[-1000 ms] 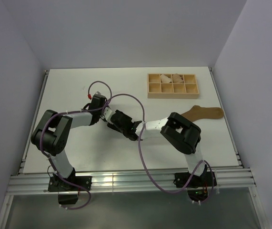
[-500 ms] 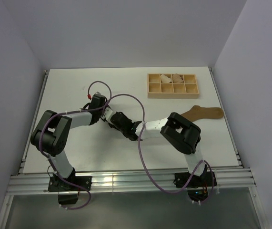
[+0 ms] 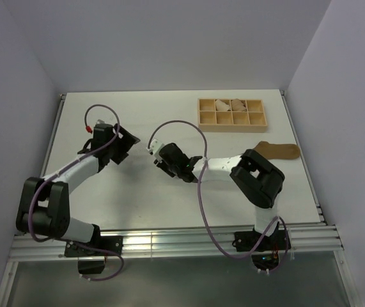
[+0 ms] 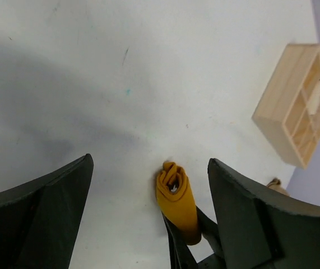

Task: Roll the socks
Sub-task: Pick up the sock at the center of the board.

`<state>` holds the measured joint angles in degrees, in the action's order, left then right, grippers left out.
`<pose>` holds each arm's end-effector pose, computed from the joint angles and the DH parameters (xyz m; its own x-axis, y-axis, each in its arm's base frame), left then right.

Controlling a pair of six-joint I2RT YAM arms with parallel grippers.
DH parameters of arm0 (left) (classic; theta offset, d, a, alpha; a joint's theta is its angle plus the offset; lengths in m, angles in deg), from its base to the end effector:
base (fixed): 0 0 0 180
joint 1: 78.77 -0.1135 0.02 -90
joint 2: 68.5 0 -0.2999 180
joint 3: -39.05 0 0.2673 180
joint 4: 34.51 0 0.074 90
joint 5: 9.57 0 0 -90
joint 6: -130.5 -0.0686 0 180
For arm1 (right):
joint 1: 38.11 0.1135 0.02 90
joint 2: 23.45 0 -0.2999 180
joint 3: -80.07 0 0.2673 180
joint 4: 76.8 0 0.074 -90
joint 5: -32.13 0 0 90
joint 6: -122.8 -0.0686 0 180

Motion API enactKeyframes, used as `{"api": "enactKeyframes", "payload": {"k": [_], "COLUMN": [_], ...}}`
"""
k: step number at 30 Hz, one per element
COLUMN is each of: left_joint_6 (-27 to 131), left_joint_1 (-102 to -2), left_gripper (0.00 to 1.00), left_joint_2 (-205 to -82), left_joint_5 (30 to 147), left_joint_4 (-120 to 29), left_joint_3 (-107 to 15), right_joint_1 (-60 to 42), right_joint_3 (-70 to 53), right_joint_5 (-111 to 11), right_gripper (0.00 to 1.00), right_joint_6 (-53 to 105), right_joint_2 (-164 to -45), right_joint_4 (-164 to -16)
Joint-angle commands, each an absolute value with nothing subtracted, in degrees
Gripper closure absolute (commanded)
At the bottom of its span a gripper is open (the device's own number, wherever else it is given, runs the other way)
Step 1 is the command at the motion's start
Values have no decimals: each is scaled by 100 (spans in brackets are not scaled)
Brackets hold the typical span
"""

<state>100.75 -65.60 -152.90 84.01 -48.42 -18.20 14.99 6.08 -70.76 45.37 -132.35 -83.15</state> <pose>0.3262 -0.0807 0.1964 -0.5546 -0.7601 -0.3385 -0.4197 0.6068 -0.6750 0.2778 0.3445 0.1514 -0.2387 -0.6713 -0.7017 -0.7487 0.5874 -0.3072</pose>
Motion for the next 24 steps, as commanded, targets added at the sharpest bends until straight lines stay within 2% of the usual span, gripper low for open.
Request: {"api": "enactKeyframes", "payload": {"k": [1,5,12,16,24], "left_joint_6": [9913,9598,8613,7842,7338], "left_joint_1": [-6813,-7304,-7860,-8298,-8308], "left_gripper": [11,10,10,10,10], "left_joint_2": [-14736,-14269,-13390,-13074,-13108], "left_joint_5": [8333,8430,8395,8378,7824], "left_joint_4": [-5267,-5759,-6778,-7130,-7033], "left_joint_3": [-2024,-2270,-2868,-3070,-2675], "right_joint_1": [1331,1076,5,-548,-1385], "right_joint_3": [698,645,-101,-715,-1613], "right_joint_5": [-6772,-6465,-6472,-6779,-7044], "right_gripper": [100,100,100,100,100], "right_joint_6": [4255,4185,4624,5045,5634], "right_joint_2": [-12717,-12234,-11784,-11959,-12785], "right_joint_4": [-8819,-8934,-9759,-10015,-9997]}}
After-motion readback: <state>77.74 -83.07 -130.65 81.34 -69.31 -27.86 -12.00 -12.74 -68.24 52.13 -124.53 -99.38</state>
